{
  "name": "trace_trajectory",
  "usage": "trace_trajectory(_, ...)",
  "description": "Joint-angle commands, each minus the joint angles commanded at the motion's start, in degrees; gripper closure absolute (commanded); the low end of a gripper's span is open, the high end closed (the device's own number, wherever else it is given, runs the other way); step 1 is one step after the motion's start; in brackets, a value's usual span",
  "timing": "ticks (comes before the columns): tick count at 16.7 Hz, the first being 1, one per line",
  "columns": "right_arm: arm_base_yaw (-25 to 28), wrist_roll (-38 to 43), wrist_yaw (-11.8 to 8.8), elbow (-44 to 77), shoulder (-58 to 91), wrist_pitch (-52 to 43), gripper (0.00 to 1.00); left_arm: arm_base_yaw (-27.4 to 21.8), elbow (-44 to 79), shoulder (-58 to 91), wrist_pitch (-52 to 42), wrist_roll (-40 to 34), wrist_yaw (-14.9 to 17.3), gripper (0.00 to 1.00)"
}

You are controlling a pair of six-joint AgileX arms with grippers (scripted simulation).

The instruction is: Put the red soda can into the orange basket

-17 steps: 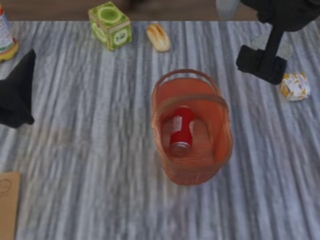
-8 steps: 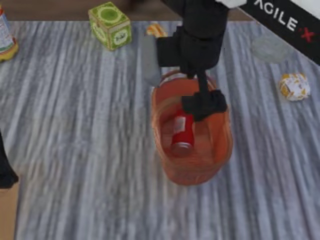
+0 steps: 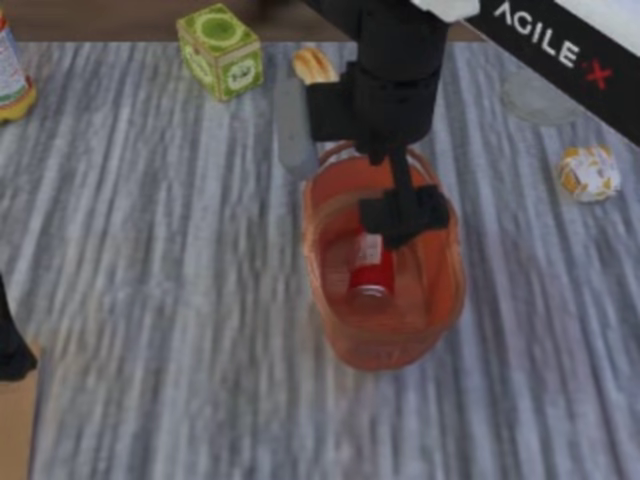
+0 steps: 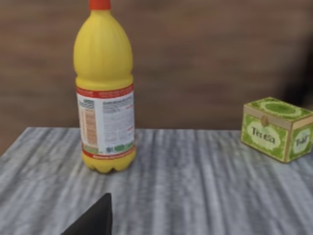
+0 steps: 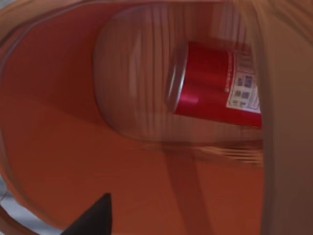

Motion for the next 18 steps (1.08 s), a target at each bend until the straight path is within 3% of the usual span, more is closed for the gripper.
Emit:
trace_trajectory(10, 0.3, 0.0, 0.0, -7.6, -1.8, 5.8, 0.0, 0.0, 0.0, 0.0, 0.0, 0.0, 0.0, 0.0)
trace_trajectory(18, 0.3, 0.0, 0.0, -7.6, -1.8, 5.8, 0.6, 0.0, 0.0, 0.0, 0.0, 0.0, 0.0, 0.0)
